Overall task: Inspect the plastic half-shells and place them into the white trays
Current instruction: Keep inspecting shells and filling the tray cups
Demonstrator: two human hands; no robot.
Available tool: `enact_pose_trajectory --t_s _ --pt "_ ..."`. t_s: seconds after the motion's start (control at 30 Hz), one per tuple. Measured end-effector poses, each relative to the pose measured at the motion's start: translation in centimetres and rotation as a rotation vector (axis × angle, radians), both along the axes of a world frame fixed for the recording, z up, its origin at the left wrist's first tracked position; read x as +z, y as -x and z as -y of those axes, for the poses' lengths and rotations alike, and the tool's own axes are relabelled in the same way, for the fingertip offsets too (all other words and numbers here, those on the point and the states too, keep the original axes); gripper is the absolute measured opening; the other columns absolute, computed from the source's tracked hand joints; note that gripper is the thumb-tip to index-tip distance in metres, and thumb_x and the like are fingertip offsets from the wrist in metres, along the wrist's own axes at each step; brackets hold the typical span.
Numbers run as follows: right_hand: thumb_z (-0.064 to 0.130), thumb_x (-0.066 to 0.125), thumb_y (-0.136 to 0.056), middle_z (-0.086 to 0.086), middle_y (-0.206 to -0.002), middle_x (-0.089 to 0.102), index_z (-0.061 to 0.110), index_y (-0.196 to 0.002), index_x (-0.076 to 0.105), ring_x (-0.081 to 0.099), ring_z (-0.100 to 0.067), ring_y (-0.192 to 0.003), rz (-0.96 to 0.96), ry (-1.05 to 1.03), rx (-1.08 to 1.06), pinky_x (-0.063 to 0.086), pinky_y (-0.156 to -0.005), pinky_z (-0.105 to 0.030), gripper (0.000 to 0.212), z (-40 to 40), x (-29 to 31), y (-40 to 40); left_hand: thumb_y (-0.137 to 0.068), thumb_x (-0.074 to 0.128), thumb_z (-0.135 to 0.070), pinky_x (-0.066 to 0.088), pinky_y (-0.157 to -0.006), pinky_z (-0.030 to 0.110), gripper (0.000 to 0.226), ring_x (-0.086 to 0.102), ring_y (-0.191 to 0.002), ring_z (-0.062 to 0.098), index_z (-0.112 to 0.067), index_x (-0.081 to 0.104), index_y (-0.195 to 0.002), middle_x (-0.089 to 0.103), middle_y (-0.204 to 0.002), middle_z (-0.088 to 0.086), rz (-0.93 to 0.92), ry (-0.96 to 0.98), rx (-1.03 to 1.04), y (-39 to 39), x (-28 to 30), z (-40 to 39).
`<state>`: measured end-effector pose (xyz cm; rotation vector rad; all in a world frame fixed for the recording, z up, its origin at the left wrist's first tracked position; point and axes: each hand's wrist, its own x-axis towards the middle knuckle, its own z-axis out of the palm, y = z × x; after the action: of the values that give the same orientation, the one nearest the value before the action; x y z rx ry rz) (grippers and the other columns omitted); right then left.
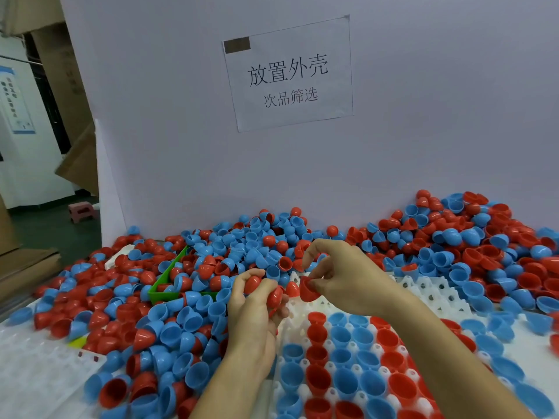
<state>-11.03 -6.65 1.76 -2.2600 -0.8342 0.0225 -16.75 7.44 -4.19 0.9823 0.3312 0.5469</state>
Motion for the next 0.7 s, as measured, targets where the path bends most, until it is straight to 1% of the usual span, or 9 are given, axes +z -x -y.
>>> enact_pose_trajectory --t_s 0.13,0.17,0.27,0.33,0.43,0.5,0.53,0.6,0.7 --pt "0.002 0.066 -0.089 0.013 -0.081 0.07 0.036 -0.096 0.055 0.062 0.014 -0.07 0.022 -0.009 -0.013 0.046 -0.053 -0.005 0.036 -0.2 -0.2 -0.1 -0.089 0.059 0.005 0.049 -0.044 0.024 0.021 0.062 -0.058 0.018 -0.014 0.063 -0.098 0.062 -0.084 0.016 0.0 0.02 0.024 0.0 0.1 -0.2" --pt "0.003 0.066 -0.089 0.013 -0.08 0.069 0.037 -0.093 0.054 0.063 0.014 -0.07 0.038 -0.017 -0.022 0.046 -0.052 -0.006 0.037 -0.2 -0.2 -0.1 -0.089 0.058 0.005 0.049 -0.044 0.024 0.022 0.063 -0.059 0.018 -0.014 0.062 -0.098 0.062 -0.085 0.016 0.0 0.025 0.038 0.0 0.2 -0.4" --pt "0.006 0.07 -0.088 0.016 -0.084 0.067 0.041 -0.086 0.051 0.065 0.003 -0.067 0.099 -0.041 -0.074 0.047 -0.054 -0.01 0.04 -0.4 -0.1 0.0 -0.09 0.055 0.006 0.051 -0.046 0.026 0.025 0.067 -0.069 0.022 -0.016 0.062 -0.098 0.062 -0.094 0.021 -0.006 0.038 0.082 0.0 0.3 -0.8" --pt "0.006 0.071 -0.087 0.017 -0.084 0.066 0.041 -0.085 0.05 0.063 0.005 -0.063 0.136 -0.052 -0.088 0.047 -0.054 -0.011 0.041 -0.6 0.0 0.1 -0.09 0.054 0.006 0.051 -0.046 0.026 0.025 0.067 -0.075 0.026 -0.017 0.062 -0.097 0.063 -0.098 0.023 -0.011 0.047 0.099 0.0 0.3 -1.0" --pt "0.005 0.07 -0.087 0.016 -0.085 0.068 0.038 -0.093 0.055 0.061 0.005 -0.061 0.152 -0.022 -0.07 0.047 -0.054 -0.011 0.037 -1.1 -0.1 0.5 -0.09 0.055 0.005 0.052 -0.047 0.026 0.025 0.068 -0.072 0.024 -0.018 0.063 -0.098 0.064 -0.099 0.022 -0.016 0.05 0.104 0.1 0.3 -1.0" --pt "0.003 0.068 -0.087 0.013 -0.089 0.07 0.033 -0.102 0.057 0.062 0.003 -0.07 0.144 0.056 -0.037 0.05 -0.06 -0.013 0.035 -1.7 -0.5 1.0 -0.089 0.055 0.005 0.052 -0.047 0.026 0.025 0.067 -0.066 0.021 -0.018 0.063 -0.097 0.064 -0.094 0.02 -0.01 0.05 0.104 0.1 0.3 -0.9" --pt "0.002 0.068 -0.087 0.012 -0.092 0.071 0.031 -0.106 0.058 0.064 0.001 -0.075 0.142 0.096 -0.02 0.053 -0.066 -0.016 0.036 -2.0 -0.8 1.4 -0.089 0.055 0.005 0.052 -0.047 0.026 0.025 0.067 -0.064 0.02 -0.017 0.063 -0.097 0.063 -0.092 0.019 -0.007 0.049 0.103 0.1 0.3 -0.9" --pt "0.001 0.066 -0.087 0.009 -0.096 0.071 0.03 -0.112 0.059 0.066 -0.006 -0.083 0.162 0.185 -0.007 0.058 -0.075 -0.028 0.039 -2.6 -1.4 2.0 -0.089 0.055 0.005 0.052 -0.046 0.026 0.025 0.066 -0.061 0.018 -0.017 0.063 -0.097 0.063 -0.089 0.018 -0.005 0.047 0.1 0.2 0.4 -0.9" --pt "-0.001 0.063 -0.085 0.008 -0.103 0.069 0.029 -0.116 0.06 0.065 -0.015 -0.093 0.206 0.317 0.006 0.058 -0.081 -0.036 0.043 -2.9 -2.0 2.4 -0.089 0.055 0.005 0.052 -0.048 0.028 0.025 0.066 -0.061 0.018 -0.017 0.062 -0.097 0.063 -0.089 0.017 -0.006 0.035 0.104 0.2 0.4 -0.8"
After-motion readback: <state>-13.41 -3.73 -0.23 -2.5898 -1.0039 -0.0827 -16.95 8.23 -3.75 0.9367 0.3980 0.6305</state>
